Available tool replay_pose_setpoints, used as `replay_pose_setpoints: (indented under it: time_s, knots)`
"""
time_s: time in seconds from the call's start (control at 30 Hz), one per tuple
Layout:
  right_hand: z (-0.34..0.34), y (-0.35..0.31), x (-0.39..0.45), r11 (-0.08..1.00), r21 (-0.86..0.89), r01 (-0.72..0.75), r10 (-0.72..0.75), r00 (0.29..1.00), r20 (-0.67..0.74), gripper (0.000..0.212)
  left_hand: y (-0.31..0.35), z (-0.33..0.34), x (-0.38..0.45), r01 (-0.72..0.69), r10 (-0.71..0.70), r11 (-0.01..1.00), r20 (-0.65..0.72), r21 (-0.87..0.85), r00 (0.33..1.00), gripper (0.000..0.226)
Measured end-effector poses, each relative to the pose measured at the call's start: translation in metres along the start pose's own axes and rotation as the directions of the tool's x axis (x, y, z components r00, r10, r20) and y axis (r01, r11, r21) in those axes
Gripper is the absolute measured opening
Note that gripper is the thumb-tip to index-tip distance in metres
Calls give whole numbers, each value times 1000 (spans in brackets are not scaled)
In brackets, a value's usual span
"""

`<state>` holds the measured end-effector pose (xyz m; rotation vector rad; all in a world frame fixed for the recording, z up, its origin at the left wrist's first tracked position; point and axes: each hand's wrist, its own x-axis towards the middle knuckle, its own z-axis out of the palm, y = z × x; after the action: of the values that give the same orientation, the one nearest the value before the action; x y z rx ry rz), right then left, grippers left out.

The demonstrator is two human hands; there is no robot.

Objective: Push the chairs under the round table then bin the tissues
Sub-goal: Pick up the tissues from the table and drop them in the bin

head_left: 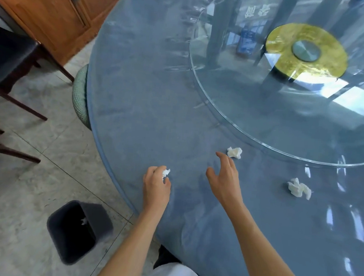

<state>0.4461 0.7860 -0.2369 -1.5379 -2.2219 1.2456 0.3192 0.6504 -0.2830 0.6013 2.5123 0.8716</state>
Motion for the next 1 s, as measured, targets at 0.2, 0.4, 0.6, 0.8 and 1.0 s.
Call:
replay_pose_setpoints:
  time_s: [0.2,0.4,0.6,0.8,1.0]
  knots:
    - [-22,19,32,998,54,-45,51,991,-120,46,29,22,15,-37,37,999,33,-3,999,32]
    - [-28,31,57,994,34,-104,108,986,-127,49,49,43,29,-63,62,998,55,13,997,34]
    - [-24,41,72,996,29,-84,86,992,-96,46,65,54,41,-91,88,995,60,49,994,35]
    - [-16,57,76,996,-87,3,-15,991,-131,30,71,59,47,-100,99,994,39,47,994,36]
    - [-17,60,77,1000,-12,-27,25,988,-154,30,72,59,50,-110,108,993,34,43,994,32]
